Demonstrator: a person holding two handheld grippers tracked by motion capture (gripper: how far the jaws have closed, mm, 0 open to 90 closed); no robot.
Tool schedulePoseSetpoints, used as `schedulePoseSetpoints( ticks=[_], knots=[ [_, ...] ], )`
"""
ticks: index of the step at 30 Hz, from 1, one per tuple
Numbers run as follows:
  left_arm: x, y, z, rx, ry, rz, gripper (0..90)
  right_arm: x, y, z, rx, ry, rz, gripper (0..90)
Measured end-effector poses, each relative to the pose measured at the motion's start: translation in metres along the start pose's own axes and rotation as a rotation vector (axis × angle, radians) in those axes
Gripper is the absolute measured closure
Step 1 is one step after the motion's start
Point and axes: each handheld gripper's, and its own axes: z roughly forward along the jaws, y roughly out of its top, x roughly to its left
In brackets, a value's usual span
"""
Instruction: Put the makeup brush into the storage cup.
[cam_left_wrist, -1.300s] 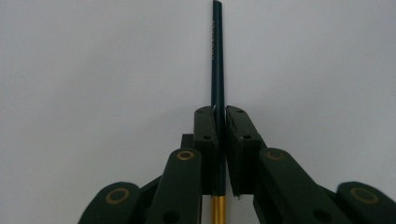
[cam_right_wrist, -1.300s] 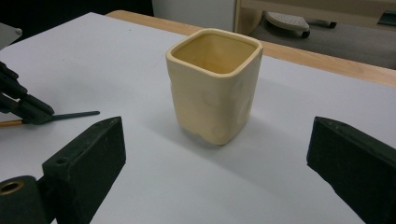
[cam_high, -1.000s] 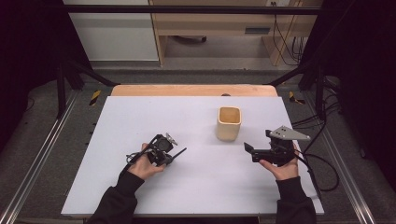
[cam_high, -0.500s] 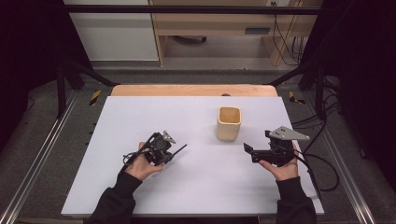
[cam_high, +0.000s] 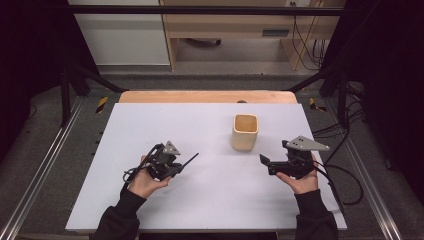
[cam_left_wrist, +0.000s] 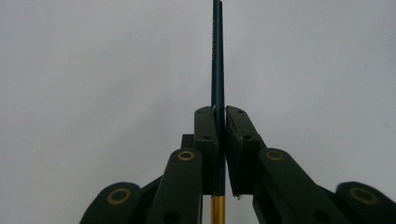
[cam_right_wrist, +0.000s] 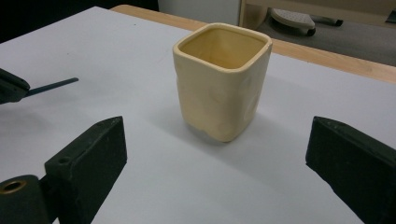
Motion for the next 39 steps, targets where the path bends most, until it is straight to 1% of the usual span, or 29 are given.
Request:
schedulePoseSetpoints(
  ticks=[1, 3, 7, 8, 10, 12, 16, 17, 18, 19, 20, 22, 23, 24, 25, 27, 29, 32, 33, 34, 35, 36, 38, 39],
  knots=[
    [-0.001, 0.0, -0.003, -0.012, -0.007, 0.0, 82.9, 0.001, 0.0, 0.0, 0.001, 0.005, -0.005, 5.7],
    [-0.002, -0.001, -0.004, -0.018, -0.015, 0.007, 82.9, 0.001, -0.001, 0.0, 0.002, 0.009, -0.005, 6.0],
    [-0.003, 0.0, -0.005, -0.021, -0.019, 0.019, 82.9, 0.003, -0.001, 0.001, 0.003, 0.02, -0.015, 6.6],
    [-0.004, 0.0, -0.005, -0.018, -0.024, 0.024, 82.9, 0.004, -0.001, 0.001, 0.011, 0.029, -0.022, 7.0],
    [-0.006, 0.001, -0.006, -0.008, -0.04, 0.049, 82.9, 0.005, -0.002, 0.002, 0.017, 0.037, -0.036, 7.4],
    [-0.007, 0.002, -0.007, -0.002, -0.044, 0.065, 82.9, 0.007, -0.002, 0.004, 0.029, 0.043, -0.049, 7.6],
    [-0.01, 0.003, -0.008, -0.005, -0.068, 0.091, 82.9, 0.011, -0.001, 0.006, 0.045, 0.055, -0.078, 7.9],
    [-0.01, 0.003, -0.008, -0.009, -0.079, 0.094, 82.9, 0.012, -0.001, 0.007, 0.048, 0.063, -0.085, 8.2],
    [-0.01, 0.003, -0.008, -0.009, -0.079, 0.094, 82.9, 0.012, -0.001, 0.007, 0.048, 0.063, -0.085, 8.2],
    [-0.01, 0.003, -0.009, -0.011, -0.083, 0.1, 82.9, 0.013, -0.001, 0.007, 0.049, 0.077, -0.093, 9.1],
    [-0.011, 0.004, -0.009, -0.015, -0.09, 0.105, 82.9, 0.016, 0.0, 0.009, 0.053, 0.085, -0.117, 9.2],
    [-0.011, 0.005, -0.01, -0.016, -0.105, 0.111, 82.9, 0.019, 0.0, 0.01, 0.065, 0.091, -0.134, 9.2],
    [-0.011, 0.005, -0.01, -0.016, -0.105, 0.111, 82.9, 0.019, 0.0, 0.01, 0.065, 0.091, -0.134, 9.2],
    [-0.012, 0.005, -0.01, -0.018, -0.106, 0.118, 82.9, 0.02, 0.0, 0.011, 0.069, 0.094, -0.147, 9.2],
    [-0.012, 0.006, -0.011, -0.007, -0.119, 0.139, 82.9, 0.023, 0.0, 0.012, 0.086, 0.108, -0.169, 9.5],
    [-0.012, 0.007, -0.011, -0.007, -0.122, 0.143, 82.9, 0.025, 0.001, 0.014, 0.102, 0.116, -0.185, 9.9],
    [-0.012, 0.007, -0.011, -0.004, -0.136, 0.149, 82.9, 0.027, 0.001, 0.014, 0.114, 0.121, -0.205, 10.2],
    [-0.011, 0.008, -0.01, 0.002, -0.137, 0.159, 82.9, 0.029, 0.003, 0.015, 0.121, 0.13, -0.237, 10.8],
    [-0.011, 0.008, -0.01, 0.002, -0.137, 0.159, 82.9, 0.029, 0.003, 0.015, 0.121, 0.13, -0.237, 10.8],
    [-0.01, 0.009, -0.01, 0.004, -0.144, 0.161, 82.9, 0.031, 0.005, 0.015, 0.122, 0.135, -0.252, 11.3],
    [-0.01, 0.011, -0.011, 0.008, -0.153, 0.169, 82.9, 0.033, 0.006, 0.015, 0.122, 0.139, -0.259, 11.6],
    [-0.01, 0.011, -0.011, 0.008, -0.153, 0.169, 82.9, 0.033, 0.006, 0.015, 0.122, 0.139, -0.259, 11.6],
    [-0.01, 0.016, -0.011, 0.022, -0.158, 0.19, 82.9, 0.036, 0.009, 0.015, 0.121, 0.152, -0.284, 12.3],
    [-0.011, 0.017, -0.011, 0.022, -0.155, 0.192, 82.9, 0.037, 0.01, 0.016, 0.123, 0.153, -0.292, 12.5]
  ],
)
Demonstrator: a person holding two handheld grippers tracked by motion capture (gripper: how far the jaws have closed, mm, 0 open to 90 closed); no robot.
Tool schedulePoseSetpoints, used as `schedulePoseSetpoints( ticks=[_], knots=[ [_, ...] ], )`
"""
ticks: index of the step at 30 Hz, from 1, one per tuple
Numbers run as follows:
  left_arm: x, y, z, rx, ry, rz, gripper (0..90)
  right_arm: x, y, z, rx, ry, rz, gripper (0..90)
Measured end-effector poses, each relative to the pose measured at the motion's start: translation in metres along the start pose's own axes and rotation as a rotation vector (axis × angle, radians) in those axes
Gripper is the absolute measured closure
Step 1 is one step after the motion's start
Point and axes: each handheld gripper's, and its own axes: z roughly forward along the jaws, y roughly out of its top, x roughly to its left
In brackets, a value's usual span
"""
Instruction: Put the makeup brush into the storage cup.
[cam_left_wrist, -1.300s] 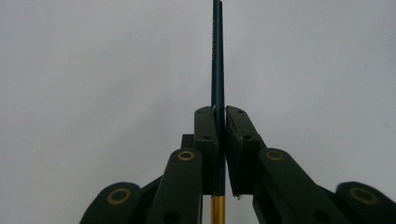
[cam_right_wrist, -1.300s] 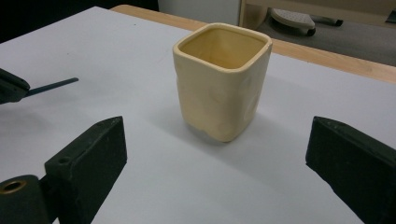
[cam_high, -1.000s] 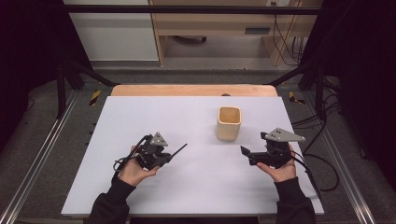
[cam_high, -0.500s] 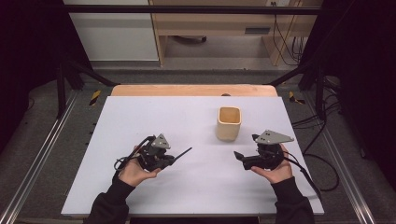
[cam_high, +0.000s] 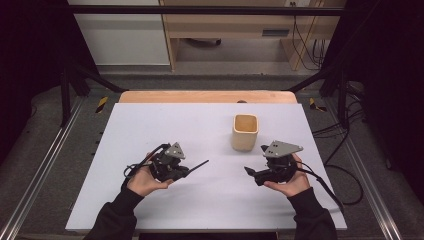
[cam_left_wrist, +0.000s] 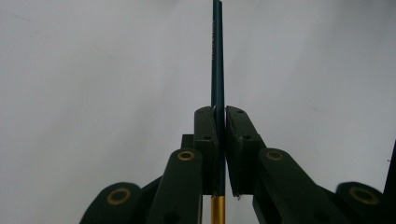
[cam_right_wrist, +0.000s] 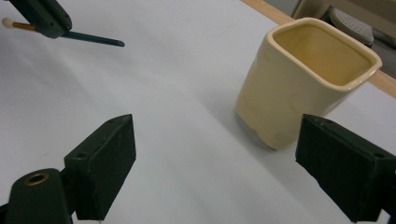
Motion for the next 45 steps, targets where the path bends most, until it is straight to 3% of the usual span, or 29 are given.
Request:
schedulePoseSetpoints(
  ticks=[15, 19, 20, 28, 37, 45],
  knots=[
    [-0.004, 0.023, -0.006, 0.004, -0.04, 0.066, 82.9, 0.01, 0.012, 0.006, 0.062, 0.018, -0.12, 13.1],
    [-0.006, 0.029, -0.005, 0.03, -0.047, 0.098, 82.9, 0.014, 0.017, 0.006, 0.07, 0.024, -0.138, 13.0],
    [-0.007, 0.03, -0.005, 0.019, -0.054, 0.088, 82.9, 0.014, 0.018, 0.006, 0.073, 0.026, -0.144, 13.0],
    [-0.009, 0.039, -0.003, 0.051, -0.081, 0.128, 82.9, 0.022, 0.024, 0.009, 0.105, 0.038, -0.234, 15.7],
    [-0.012, 0.045, 0.002, 0.063, -0.104, 0.153, 82.9, 0.029, 0.028, 0.011, 0.139, 0.045, -0.299, 19.9],
    [-0.018, 0.054, 0.007, 0.085, -0.116, 0.179, 82.9, 0.038, 0.03, 0.016, 0.179, 0.056, -0.407, 25.2]
  ],
)
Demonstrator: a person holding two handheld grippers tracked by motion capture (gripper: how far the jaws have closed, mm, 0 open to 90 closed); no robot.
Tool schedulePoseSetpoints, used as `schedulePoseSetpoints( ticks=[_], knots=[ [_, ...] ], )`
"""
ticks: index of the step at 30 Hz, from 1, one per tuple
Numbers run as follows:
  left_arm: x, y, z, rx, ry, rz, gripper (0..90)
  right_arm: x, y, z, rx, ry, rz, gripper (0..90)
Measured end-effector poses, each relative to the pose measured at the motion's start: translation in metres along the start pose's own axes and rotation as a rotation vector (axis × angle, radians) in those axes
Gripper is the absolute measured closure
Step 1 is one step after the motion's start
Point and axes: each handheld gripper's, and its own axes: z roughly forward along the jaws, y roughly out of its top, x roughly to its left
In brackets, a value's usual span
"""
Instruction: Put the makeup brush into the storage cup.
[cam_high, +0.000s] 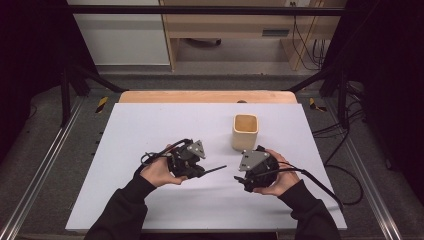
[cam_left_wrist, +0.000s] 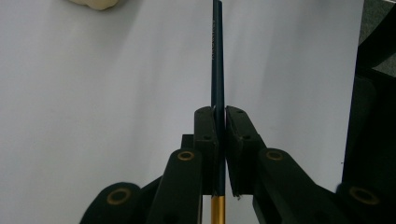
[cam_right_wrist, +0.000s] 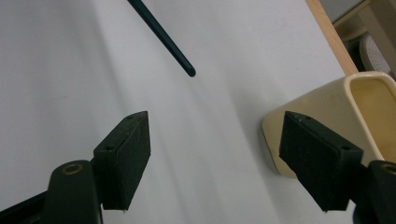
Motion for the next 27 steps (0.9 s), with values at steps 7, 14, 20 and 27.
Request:
schedulePoseSetpoints(
  ticks=[7, 14, 20, 27],
  knots=[
    [-0.003, 0.006, 0.004, 0.014, -0.01, -0.003, 82.9, 0.007, 0.003, 0.004, 0.025, 0.016, -0.103, 28.9],
    [-0.005, 0.01, 0.007, 0.017, -0.019, -0.004, 82.9, 0.009, 0.004, 0.006, 0.014, 0.019, -0.137, 30.7],
    [-0.007, 0.014, 0.01, 0.005, -0.037, -0.019, 82.9, 0.013, 0.004, 0.008, -0.008, 0.017, -0.188, 33.5],
    [-0.01, 0.022, 0.013, 0.014, -0.048, -0.022, 82.9, 0.02, 0.003, 0.009, -0.036, 0.03, -0.274, 38.6]
  ],
)
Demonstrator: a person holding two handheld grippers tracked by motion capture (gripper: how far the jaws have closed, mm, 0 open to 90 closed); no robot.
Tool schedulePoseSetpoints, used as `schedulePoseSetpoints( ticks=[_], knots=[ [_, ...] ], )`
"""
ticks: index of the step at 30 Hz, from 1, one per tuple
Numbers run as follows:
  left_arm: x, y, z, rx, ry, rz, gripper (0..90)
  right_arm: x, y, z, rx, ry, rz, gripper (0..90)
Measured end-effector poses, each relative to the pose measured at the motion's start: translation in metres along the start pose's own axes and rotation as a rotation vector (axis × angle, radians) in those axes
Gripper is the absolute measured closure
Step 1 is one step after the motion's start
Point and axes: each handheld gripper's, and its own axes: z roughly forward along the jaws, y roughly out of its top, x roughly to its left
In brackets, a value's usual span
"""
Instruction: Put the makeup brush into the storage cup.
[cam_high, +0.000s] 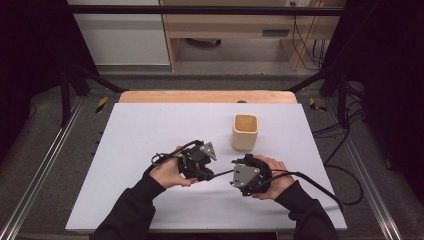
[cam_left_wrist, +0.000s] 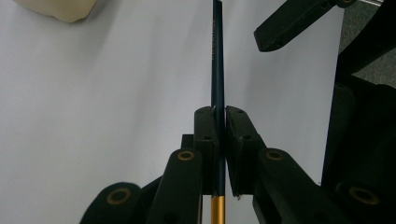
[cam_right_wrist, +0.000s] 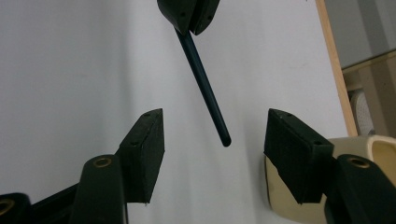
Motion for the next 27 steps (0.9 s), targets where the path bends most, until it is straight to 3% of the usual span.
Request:
schedulePoseSetpoints(
  ticks=[2, 3, 5, 6, 7, 8, 17, 18, 27],
  knots=[
    [-0.001, 0.001, 0.001, 0.002, -0.001, -0.01, 82.9, 0.002, 0.0, 0.0, -0.008, -0.006, 0.004, 39.2],
    [-0.001, 0.003, 0.001, 0.008, 0.001, -0.007, 82.9, 0.0, 0.0, 0.001, -0.019, -0.012, -0.056, 40.9],
    [-0.001, 0.004, 0.002, 0.0, -0.001, -0.012, 82.9, 0.001, 0.0, 0.001, -0.023, -0.008, -0.058, 41.6],
    [-0.002, 0.006, 0.002, 0.016, -0.004, -0.012, 82.9, 0.002, 0.0, 0.001, -0.029, -0.014, -0.089, 43.2],
    [-0.002, 0.007, 0.003, 0.017, -0.006, -0.011, 82.9, 0.004, 0.0, 0.002, -0.037, -0.013, -0.077, 44.0],
    [-0.003, 0.008, 0.003, 0.017, -0.004, -0.012, 82.9, 0.003, 0.0, 0.002, -0.034, -0.014, -0.119, 44.9],
    [-0.006, 0.014, 0.01, 0.014, -0.012, -0.024, 82.9, 0.008, 0.0, 0.005, -0.036, -0.022, -0.166, 56.6],
    [-0.006, 0.016, 0.009, 0.032, -0.012, -0.021, 82.9, 0.008, 0.0, 0.006, -0.03, -0.022, -0.186, 59.4],
    [-0.009, 0.019, 0.011, 0.032, -0.018, -0.035, 82.9, 0.011, 0.0, 0.01, 0.005, -0.02, -0.203, 66.4]
  ],
)
